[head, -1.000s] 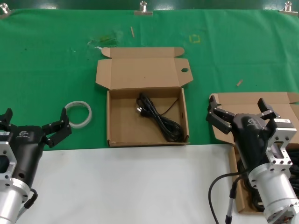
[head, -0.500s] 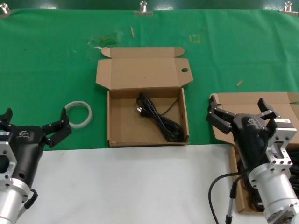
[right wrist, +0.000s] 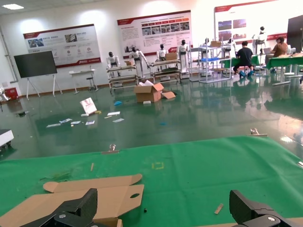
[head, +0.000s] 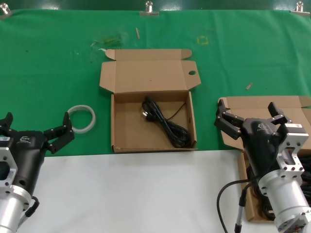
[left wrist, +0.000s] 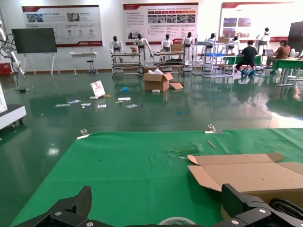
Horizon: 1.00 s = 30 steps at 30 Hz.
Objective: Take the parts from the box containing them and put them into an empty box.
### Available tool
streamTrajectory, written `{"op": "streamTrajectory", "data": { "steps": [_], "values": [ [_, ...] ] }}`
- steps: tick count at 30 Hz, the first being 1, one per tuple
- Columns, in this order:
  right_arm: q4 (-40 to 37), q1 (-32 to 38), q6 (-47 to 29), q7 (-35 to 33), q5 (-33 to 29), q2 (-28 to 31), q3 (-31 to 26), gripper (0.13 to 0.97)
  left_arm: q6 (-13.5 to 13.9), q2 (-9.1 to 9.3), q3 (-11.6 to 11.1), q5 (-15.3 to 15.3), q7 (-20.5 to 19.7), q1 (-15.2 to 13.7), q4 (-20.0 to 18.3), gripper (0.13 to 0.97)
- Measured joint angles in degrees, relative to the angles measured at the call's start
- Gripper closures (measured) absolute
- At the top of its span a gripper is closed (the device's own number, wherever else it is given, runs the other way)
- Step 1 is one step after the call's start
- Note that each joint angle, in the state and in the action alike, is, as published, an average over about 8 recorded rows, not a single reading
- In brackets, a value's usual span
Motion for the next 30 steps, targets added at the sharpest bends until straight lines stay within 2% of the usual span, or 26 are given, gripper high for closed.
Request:
{"op": "streamTrajectory", "data": {
  "steps": [30],
  "values": [
    [0.0,0.0,0.0,0.0,0.0,0.0,0.0,0.129,0.0,0.0,0.0,0.0,0.0,0.0,0.0,0.132]
  ]
}}
